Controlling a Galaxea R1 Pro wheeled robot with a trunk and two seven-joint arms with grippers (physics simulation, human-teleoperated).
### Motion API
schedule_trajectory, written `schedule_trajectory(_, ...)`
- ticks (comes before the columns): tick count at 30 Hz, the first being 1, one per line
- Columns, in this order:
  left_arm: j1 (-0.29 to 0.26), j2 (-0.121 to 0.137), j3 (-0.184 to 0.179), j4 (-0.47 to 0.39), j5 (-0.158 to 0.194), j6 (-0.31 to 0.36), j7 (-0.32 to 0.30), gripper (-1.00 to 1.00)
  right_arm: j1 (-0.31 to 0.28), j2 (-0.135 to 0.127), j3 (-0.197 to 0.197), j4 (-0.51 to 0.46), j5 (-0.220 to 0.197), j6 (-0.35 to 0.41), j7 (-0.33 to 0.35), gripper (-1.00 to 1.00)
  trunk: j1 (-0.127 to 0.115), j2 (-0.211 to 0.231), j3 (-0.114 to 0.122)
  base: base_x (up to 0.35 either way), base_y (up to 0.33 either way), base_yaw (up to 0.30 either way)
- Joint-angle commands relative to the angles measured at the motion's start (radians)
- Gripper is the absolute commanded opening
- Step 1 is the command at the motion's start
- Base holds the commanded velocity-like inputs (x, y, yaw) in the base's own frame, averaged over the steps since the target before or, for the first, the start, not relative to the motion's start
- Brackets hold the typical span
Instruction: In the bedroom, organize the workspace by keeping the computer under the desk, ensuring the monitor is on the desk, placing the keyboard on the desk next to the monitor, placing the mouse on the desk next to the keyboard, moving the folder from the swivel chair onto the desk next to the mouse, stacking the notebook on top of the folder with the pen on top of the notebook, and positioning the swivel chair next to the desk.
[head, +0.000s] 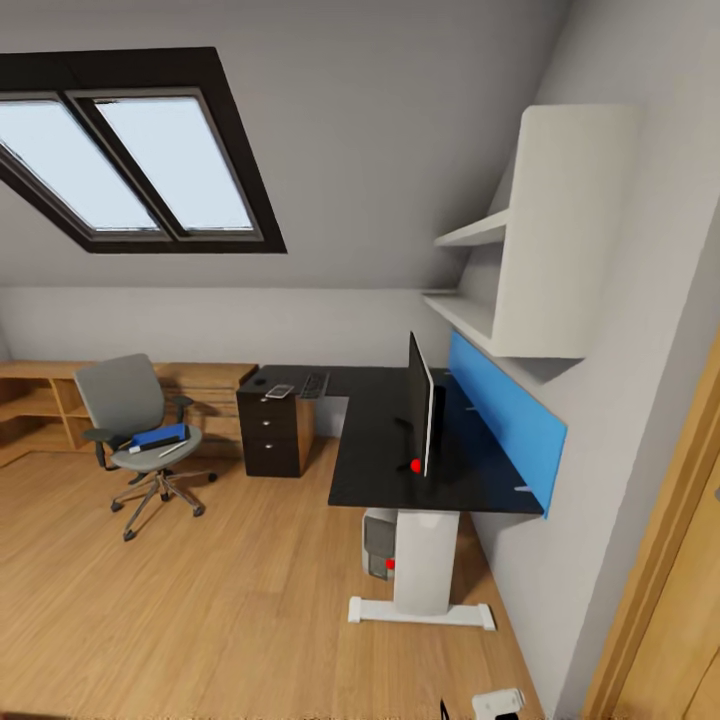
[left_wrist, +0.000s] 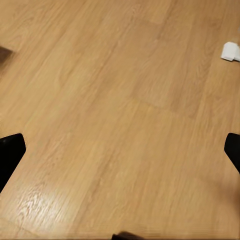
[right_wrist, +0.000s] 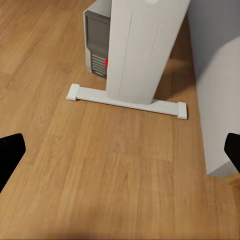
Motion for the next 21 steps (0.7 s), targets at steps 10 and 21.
schedule_trajectory(10, 0.0, 0.0, -0.013, 0.011, -0.002, 0.0, 0.002, 1.0, 0.0, -0.003, 0.009, 0.007, -0.005, -0.005, -0.004, 1.0, 0.0, -0.001, -0.008, 0.0, 0.0, 0.0)
schedule_trajectory(21, 0.0, 0.0, -0.011, 0.013, -0.003, -0.002, -0.022, 1.0, -0.001, -0.003, 0.008, 0.009, -0.006, -0.004, -0.004, 1.0, 0.0, -0.001, -0.008, 0.0, 0.0, 0.0)
